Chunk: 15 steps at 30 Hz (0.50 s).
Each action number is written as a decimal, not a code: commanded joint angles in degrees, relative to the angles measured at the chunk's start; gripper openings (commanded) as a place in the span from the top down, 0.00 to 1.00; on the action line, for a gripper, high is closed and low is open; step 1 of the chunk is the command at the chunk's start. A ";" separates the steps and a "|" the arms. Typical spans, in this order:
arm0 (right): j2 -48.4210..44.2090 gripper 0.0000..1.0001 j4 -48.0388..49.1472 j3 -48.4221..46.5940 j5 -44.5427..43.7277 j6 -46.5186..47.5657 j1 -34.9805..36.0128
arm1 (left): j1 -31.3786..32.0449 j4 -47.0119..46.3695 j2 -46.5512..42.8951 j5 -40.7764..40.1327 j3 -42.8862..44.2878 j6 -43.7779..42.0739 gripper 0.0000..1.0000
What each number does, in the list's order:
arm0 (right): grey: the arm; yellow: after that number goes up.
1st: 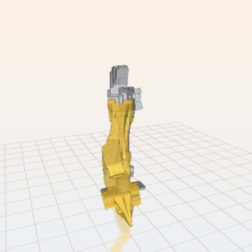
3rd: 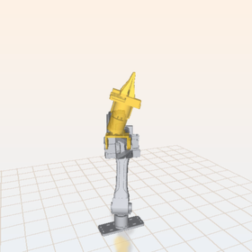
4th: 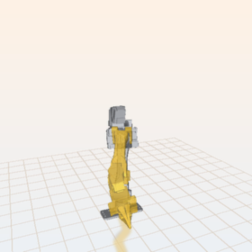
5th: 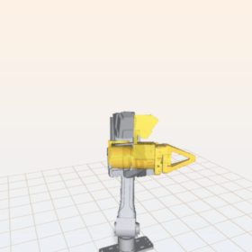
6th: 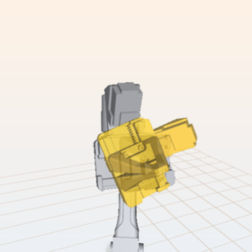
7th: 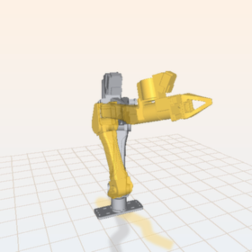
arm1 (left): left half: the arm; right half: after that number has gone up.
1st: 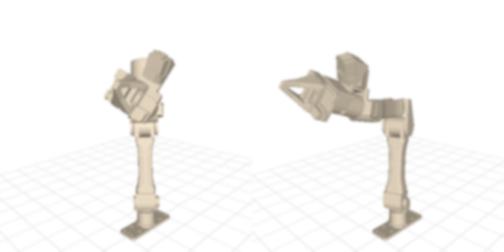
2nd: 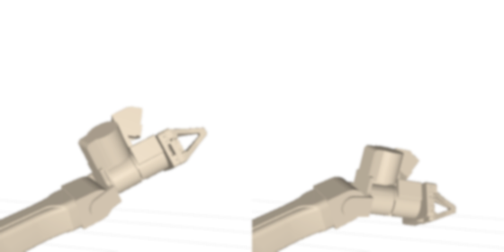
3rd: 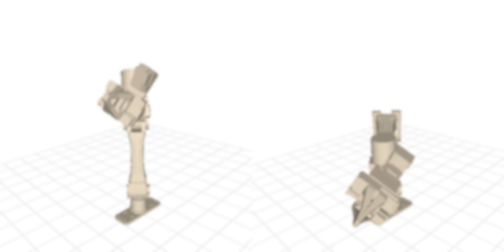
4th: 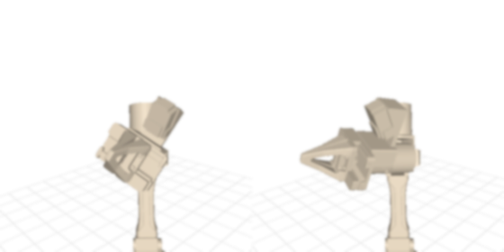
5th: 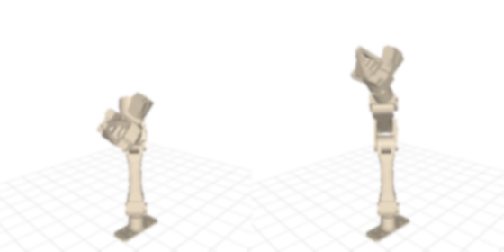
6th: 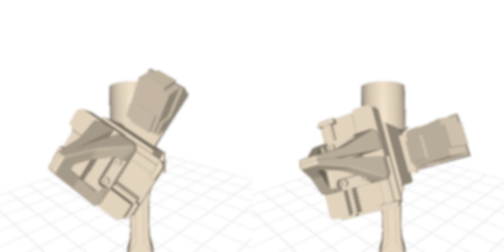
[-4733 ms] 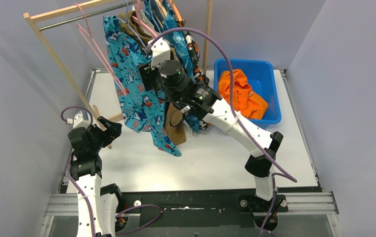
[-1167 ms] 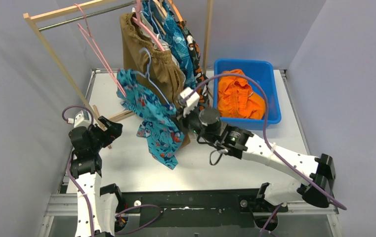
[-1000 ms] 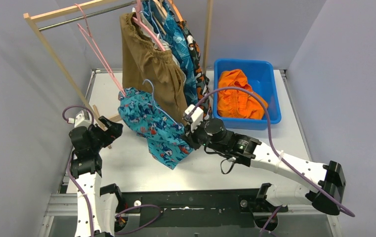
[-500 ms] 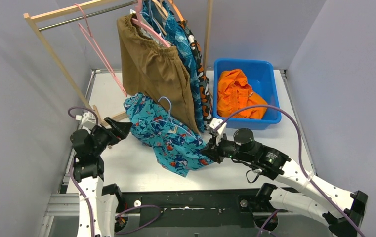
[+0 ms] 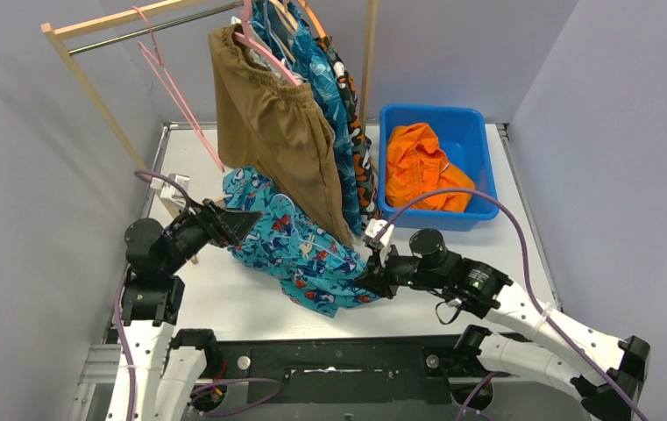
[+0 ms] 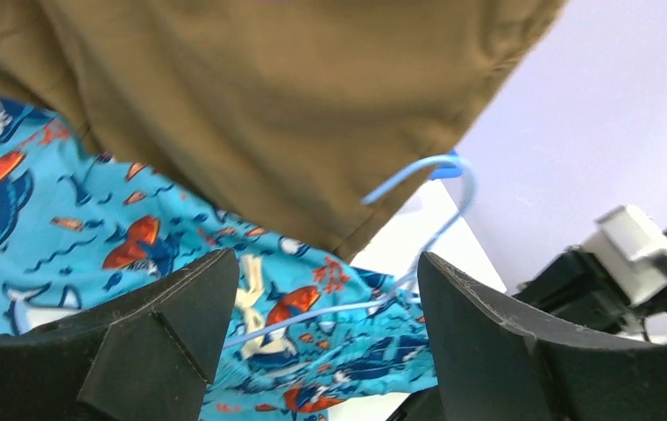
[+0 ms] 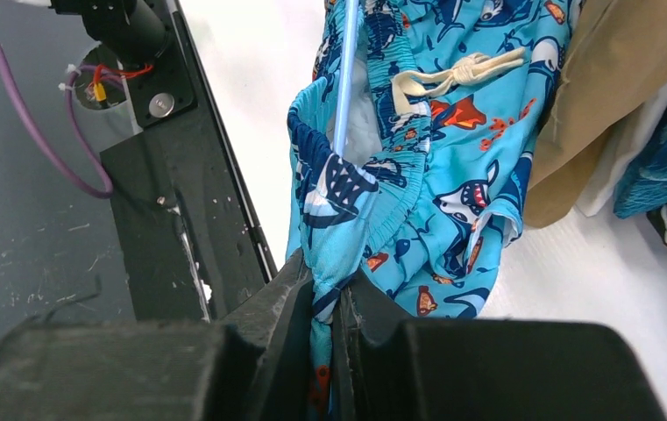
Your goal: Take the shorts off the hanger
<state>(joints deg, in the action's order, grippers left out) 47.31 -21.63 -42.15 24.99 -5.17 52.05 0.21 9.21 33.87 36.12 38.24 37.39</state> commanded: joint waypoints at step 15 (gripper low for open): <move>5.47 1.00 5.89 -4.34 2.21 -0.73 -0.38 | 21.63 -1.66 4.48 -23.23 2.28 -1.90 0.38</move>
<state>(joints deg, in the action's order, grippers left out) 52.80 -21.02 -43.18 26.44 -5.39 52.05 16.62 10.90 36.62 22.65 40.38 35.73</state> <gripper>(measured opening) 0.087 0.648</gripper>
